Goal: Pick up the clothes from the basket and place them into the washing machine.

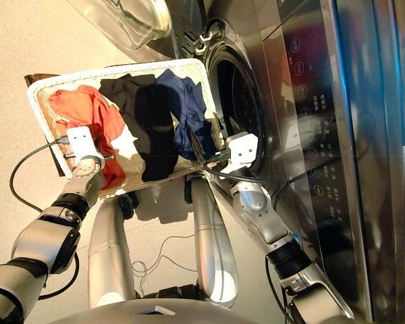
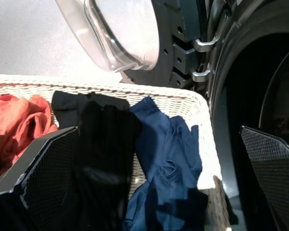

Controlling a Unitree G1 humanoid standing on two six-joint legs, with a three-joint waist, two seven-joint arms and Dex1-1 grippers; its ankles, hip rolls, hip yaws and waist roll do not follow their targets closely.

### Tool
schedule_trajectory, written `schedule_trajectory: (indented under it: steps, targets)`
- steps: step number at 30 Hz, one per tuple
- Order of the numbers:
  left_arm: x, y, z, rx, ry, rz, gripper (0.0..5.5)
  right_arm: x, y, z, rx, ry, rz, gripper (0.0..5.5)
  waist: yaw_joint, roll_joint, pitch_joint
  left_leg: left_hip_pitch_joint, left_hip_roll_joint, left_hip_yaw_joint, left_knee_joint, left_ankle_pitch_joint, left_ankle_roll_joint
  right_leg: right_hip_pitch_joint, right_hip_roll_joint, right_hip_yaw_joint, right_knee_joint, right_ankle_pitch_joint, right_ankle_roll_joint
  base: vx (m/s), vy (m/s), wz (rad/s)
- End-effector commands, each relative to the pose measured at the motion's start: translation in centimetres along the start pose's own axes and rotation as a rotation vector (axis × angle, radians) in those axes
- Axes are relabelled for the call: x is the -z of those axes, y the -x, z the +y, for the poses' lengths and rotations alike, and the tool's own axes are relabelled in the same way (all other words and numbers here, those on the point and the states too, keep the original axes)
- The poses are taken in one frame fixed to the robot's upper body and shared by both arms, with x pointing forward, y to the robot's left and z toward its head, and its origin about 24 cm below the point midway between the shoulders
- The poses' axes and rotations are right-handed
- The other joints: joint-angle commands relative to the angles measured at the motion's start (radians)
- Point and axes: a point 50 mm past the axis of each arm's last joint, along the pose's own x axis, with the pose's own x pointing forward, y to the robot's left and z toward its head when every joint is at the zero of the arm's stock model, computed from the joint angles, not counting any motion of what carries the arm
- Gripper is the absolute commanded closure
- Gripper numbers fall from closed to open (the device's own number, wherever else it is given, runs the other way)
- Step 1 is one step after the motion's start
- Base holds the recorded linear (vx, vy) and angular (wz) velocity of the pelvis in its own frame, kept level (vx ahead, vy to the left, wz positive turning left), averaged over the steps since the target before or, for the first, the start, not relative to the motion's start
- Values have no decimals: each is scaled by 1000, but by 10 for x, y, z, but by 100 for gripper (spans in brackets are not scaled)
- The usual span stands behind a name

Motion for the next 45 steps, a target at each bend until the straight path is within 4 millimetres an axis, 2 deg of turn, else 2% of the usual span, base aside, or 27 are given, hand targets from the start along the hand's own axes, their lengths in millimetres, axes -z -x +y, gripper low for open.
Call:
schedule_trajectory:
  steps: [1, 6, 9, 13, 15, 17, 22, 23, 25, 27, 28, 30, 33, 34, 35, 36, 39, 45]
  targets:
    - [22, 10, -3, 4, 14, 21, 550, -13, 8, -3, -19, -27, -60, 0, -10, 41, -74, 18, 37, -67, -61, 80, -46, 46, -50, -1, -41, 16, 100, 0, 0, 0]
    - [18, 21, -18, 83, 0, -78, 550, -9, 7, -9, 15, -13, -45, 0, 7, 48, -68, 91, 17, -52, -150, 109, -47, 115, -51, 0, -112, 42, 103, 0, 0, 0]
    - [9, 36, -28, 158, 22, -198, 550, -6, 8, -15, 52, -34, -30, 0, 24, 52, -56, 153, -2, -42, -223, 135, -49, 179, -56, -3, -178, 65, 107, 18, 3, 3]
    - [-3, 57, -28, 250, 45, -333, 550, 0, 13, -29, 111, -24, 10, 0, 51, 55, -43, 259, -36, -36, -331, 169, -49, 292, -67, -12, -282, 98, 118, 80, -2, 72]
    - [-9, 64, -25, 279, 41, -379, 550, 0, 15, -32, 112, -17, 17, 0, 56, 57, -42, 285, -42, -37, -358, 177, -49, 320, -71, -15, -305, 104, 122, 89, -1, 146]
    - [-20, 80, -19, 359, 31, -470, 550, 1, 20, -39, 92, 34, 60, 0, 72, 63, -49, 375, -68, -41, -451, 207, -46, 414, -85, -28, -387, 127, 128, 146, -10, 90]
    - [-50, 108, -17, 530, 16, -645, 550, -9, 17, -40, -10, 104, 61, 0, 96, 75, -52, 518, -96, -30, -578, 238, -43, 550, -100, -37, -494, 156, 138, 102, 19, 79]
    - [-50, 108, -16, 530, 16, -646, 550, -9, 16, -39, -10, 104, 60, 0, 95, 74, -53, 518, -97, -30, -583, 244, -42, 550, -101, -37, -498, 161, 138, 82, 50, 38]
    - [-68, 123, -19, 623, 39, -734, 550, -15, 11, -36, -70, 130, 46, 0, 103, 82, -68, 572, -109, -14, -641, 258, -38, 592, -114, -41, -541, 178, 145, 83, 75, 15]
    - [-71, 127, -19, 653, 50, -748, 550, -19, 9, -34, -105, 153, 42, 0, 105, 83, -73, 595, -112, -9, -664, 264, -38, 612, -117, -42, -559, 184, 149, 64, 44, 6]
    - [-80, 135, -21, 712, 76, -783, 550, -26, 6, -32, -157, 200, 35, 0, 108, 86, -84, 623, -113, -1, -687, 267, -38, 637, -120, -42, -580, 191, 154, 59, 39, -23]
    - [-84, 140, -22, 744, 80, -804, 550, -31, 4, -29, -209, 238, 26, 0, 109, 87, -90, 634, -114, 0, -694, 269, -38, 647, -121, -38, -587, 193, 154, 29, 19, -26]
    - [-98, 156, -24, 883, 73, -853, 550, -59, -8, -24, -334, 438, -42, 0, 108, 91, -115, 663, -114, 11, -706, 268, -36, 665, -123, -32, -597, 195, 160, 18, 16, -29]
    - [-98, 156, -24, 883, 74, -853, 550, -59, -8, -23, -335, 439, -42, 0, 108, 91, -113, 665, -113, 11, -707, 268, -36, 666, -123, -32, -597, 195, 160, 0, 0, 0]
    - [-103, 163, -27, 953, 73, -868, 550, -72, -13, -19, -395, 509, -74, 0, 107, 90, -123, 674, -112, 15, -705, 266, -35, 671, -121, -27, -597, 195, 160, 0, 0, 0]
    - [-104, 167, -29, 996, 79, -864, 550, -82, -18, -12, -470, 576, -97, 0, 110, 87, -128, 677, -110, 16, -705, 265, -35, 672, -121, -25, -598, 194, 160, 0, 0, 0]
    - [-104, 173, -33, 1069, 78, -850, 550, -98, -27, 1, -572, 634, -129, 0, 108, 85, -136, 682, -111, 18, -704, 263, -33, 670, -119, -19, -597, 194, 159, 0, 0, 0]
    - [-104, 178, -40, 1135, 80, -822, 550, -118, -55, 25, -636, 701, -231, 0, 117, 86, -141, 681, -113, 23, -706, 262, -26, 656, -115, -8, -592, 197, 160, 0, 0, 0]
